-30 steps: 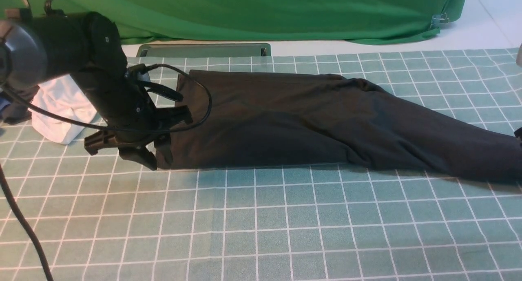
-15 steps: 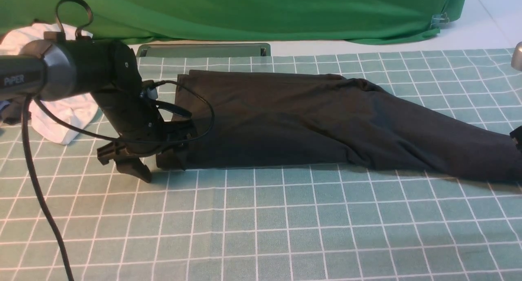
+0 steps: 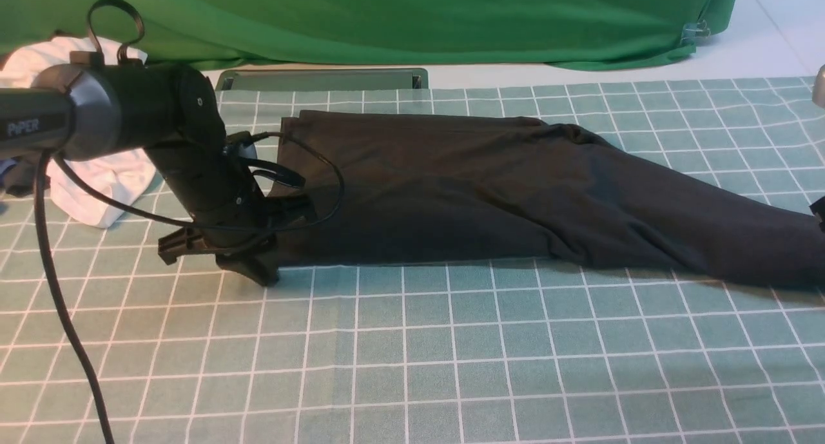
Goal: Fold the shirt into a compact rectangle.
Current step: 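Pull the folded dark garment lengthwise by its ends to straighten it flat on the table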
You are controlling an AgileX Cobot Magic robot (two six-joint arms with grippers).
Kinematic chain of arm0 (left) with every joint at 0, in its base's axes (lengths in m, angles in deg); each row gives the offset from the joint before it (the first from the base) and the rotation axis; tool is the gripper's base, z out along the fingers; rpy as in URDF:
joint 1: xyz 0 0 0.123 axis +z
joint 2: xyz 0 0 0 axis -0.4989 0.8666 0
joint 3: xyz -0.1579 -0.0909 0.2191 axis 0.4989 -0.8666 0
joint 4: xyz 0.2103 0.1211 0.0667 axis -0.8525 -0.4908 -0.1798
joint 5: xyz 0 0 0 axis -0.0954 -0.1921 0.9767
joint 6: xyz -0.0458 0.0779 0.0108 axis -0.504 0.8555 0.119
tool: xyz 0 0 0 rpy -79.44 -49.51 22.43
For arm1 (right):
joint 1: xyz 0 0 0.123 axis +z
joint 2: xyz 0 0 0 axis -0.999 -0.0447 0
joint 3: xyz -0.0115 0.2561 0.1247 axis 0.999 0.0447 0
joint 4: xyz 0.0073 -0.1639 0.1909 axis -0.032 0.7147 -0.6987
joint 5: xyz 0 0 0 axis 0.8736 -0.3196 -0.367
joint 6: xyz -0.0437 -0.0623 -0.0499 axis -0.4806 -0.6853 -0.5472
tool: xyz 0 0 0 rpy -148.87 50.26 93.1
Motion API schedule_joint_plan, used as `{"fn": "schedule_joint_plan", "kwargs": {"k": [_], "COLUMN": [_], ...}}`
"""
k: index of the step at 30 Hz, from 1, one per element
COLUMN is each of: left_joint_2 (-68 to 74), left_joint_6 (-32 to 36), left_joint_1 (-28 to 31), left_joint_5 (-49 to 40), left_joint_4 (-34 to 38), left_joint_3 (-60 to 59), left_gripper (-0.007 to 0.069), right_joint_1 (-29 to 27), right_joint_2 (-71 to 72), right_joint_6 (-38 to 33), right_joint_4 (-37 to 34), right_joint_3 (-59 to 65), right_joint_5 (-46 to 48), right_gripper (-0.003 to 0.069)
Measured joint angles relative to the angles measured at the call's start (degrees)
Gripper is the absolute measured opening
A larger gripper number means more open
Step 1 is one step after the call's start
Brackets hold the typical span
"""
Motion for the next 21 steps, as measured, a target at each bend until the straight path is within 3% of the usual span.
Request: {"fn": "schedule_joint_plan", "kwargs": {"k": [8, 11, 14, 21], "left_joint_2": [-4.16, -4.39, -4.39, -4.39], "left_joint_6": [-0.01, 0.13, 0.19, 0.25], "left_joint_1": [0.00, 0.00, 0.00, 0.00], "left_joint_5": [-2.46, -3.24, -4.01, -4.27], "left_joint_4": [-3.10, -3.10, -3.10, -3.16], "left_joint_3": [0.00, 0.00, 0.00, 0.00], "left_gripper": [0.0013, 0.0013, 0.0013, 0.0014], "right_joint_1": [-11.99, -13.81, -14.43, -14.65], "right_joint_2": [-3.84, -6.83, -10.47, -18.28], "right_joint_6": [-0.21, -0.25, -0.19, -0.19], "right_joint_4": [-3.48, -4.64, -4.83, -3.30], "right_joint_3": [0.00, 0.00, 0.00, 0.00], "right_joint_5": [-0.58, -2.33, -4.28, -10.38], "right_gripper": [0.0028, 0.0046, 0.0136, 0.0470]}}
